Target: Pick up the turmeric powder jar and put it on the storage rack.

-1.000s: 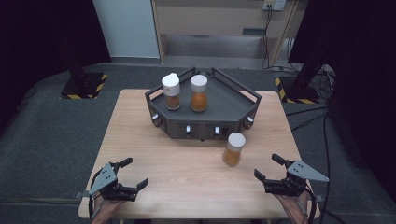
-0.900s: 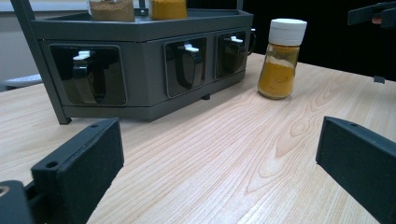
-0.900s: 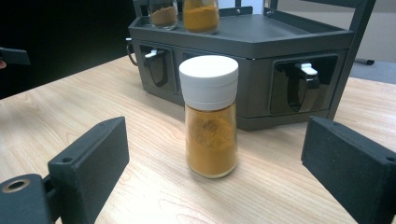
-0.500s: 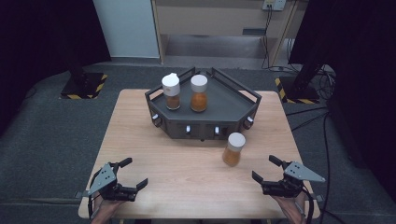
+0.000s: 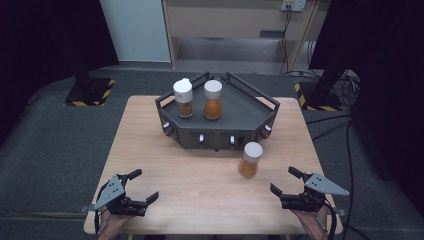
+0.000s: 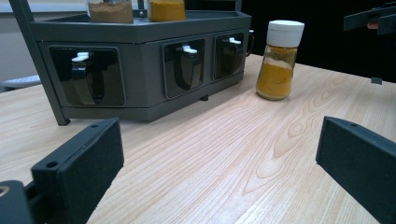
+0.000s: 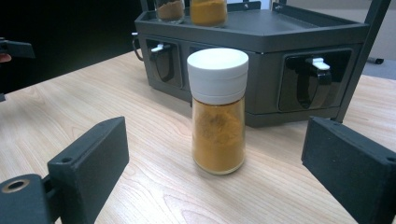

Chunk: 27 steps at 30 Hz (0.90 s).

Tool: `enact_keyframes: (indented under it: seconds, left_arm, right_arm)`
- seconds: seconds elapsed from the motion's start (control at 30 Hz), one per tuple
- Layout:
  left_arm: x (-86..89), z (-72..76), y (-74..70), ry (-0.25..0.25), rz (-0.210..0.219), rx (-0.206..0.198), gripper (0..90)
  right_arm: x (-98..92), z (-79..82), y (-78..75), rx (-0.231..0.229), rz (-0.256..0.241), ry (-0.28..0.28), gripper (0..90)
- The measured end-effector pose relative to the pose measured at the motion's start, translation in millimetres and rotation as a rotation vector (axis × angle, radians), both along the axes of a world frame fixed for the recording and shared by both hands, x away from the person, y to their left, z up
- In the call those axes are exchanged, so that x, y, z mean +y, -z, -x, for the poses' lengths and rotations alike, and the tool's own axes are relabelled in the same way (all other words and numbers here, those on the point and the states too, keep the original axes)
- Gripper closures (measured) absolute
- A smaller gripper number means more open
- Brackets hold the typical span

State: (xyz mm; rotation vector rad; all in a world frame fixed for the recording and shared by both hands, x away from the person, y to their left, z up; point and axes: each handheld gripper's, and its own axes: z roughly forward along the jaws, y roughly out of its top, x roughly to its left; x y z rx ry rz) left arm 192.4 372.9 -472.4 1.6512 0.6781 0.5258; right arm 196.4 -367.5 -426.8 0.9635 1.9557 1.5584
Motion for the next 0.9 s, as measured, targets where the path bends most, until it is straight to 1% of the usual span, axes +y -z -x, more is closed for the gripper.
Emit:
enact_keyframes:
  seconds: [0.23,0.3,0.47,0.53,0.67,0.77,0.9]
  left_arm:
    - [-0.5,-0.3,0.1,0.005,0.001,0.000,0.0]
    - [-0.3,-0.2,0.0,0.005,0.001,0.002,0.0]
    - [-0.5,-0.1,0.1,0.004,0.001,0.000,0.0]
    - [-0.4,-0.3,0.3,0.004,0.002,0.000,0.0]
    - [-0.5,-0.2,0.2,0.005,0.001,-0.001,0.0]
    - [-0.4,-0.2,0.2,0.003,0.002,0.001,0.0]
    - [-0.2,0.0,0.1,0.002,0.002,0.000,0.0]
  right_arm:
    - [-1.4,3.5,-0.6,-0.010,-0.010,0.011,7.1]
    - [-1.8,4.9,-1.3,-0.020,-0.012,0.013,7.0]
    - [-1.7,8.4,-6.5,-0.030,-0.018,0.025,6.3]
    - [-0.9,10.9,-8.2,-0.043,-0.017,0.031,6.4]
    - [-0.8,12.4,-11.5,-0.045,-0.030,0.033,6.2]
    - [-1.3,10.5,-15.4,-0.034,-0.039,0.031,5.7]
    - [-1.9,7.0,-19.5,-0.037,-0.043,0.023,5.6]
